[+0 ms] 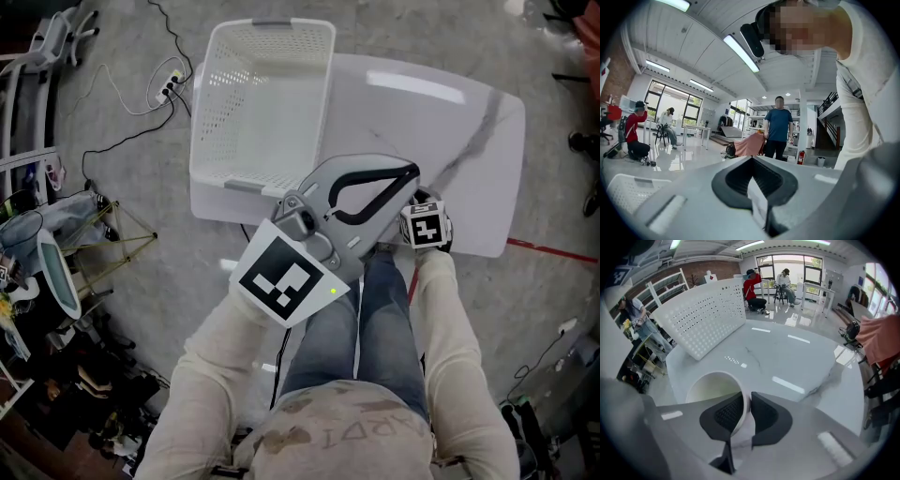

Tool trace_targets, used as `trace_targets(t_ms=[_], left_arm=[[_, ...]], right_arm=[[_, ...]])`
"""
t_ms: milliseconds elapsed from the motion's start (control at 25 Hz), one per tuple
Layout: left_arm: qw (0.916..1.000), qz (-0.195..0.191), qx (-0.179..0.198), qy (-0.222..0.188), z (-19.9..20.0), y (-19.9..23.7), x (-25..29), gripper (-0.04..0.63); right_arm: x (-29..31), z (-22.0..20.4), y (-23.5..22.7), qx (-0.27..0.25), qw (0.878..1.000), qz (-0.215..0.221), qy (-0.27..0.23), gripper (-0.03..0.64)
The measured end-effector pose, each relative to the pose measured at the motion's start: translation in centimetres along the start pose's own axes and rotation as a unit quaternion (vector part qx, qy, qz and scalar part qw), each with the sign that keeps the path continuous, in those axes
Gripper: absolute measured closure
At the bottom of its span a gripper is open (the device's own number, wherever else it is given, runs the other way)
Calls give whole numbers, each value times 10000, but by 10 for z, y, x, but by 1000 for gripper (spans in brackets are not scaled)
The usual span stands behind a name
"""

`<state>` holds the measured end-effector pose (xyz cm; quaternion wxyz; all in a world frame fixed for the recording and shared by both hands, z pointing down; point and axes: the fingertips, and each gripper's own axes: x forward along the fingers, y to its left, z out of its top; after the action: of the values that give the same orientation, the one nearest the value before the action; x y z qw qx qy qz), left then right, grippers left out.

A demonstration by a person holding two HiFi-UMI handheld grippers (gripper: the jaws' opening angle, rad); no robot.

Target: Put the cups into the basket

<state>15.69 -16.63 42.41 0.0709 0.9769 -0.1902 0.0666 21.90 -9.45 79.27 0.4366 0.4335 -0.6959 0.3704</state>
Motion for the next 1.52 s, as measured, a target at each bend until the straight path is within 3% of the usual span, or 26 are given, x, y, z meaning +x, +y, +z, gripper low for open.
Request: trace_targets(t_ms=[440, 560, 840, 1120, 1320, 1520], left_arm=[[9997, 58, 196, -157, 23, -1, 0, 595], [9990, 203, 215, -337, 44, 0, -6, 595], [9944, 772, 125, -706, 88, 8, -39, 595], [9841, 1523, 235, -885, 123, 32, -85, 595], [9756, 1983, 291, -896, 128, 52, -127, 595], [9674, 2361, 238, -885, 121, 78, -173, 595]], right_arm=[[-26, 57, -3, -546, 9974, -145, -437, 563], [-54, 89, 7, -608, 9955, 31, -728, 563], [-134, 160, 37, -943, 9847, 287, -1438, 563], [-205, 253, 84, -1585, 9588, 605, -2277, 563], [-214, 299, 137, -1912, 9452, 935, -2475, 563], [-188, 323, 182, -2142, 9402, 1133, -2394, 563]])
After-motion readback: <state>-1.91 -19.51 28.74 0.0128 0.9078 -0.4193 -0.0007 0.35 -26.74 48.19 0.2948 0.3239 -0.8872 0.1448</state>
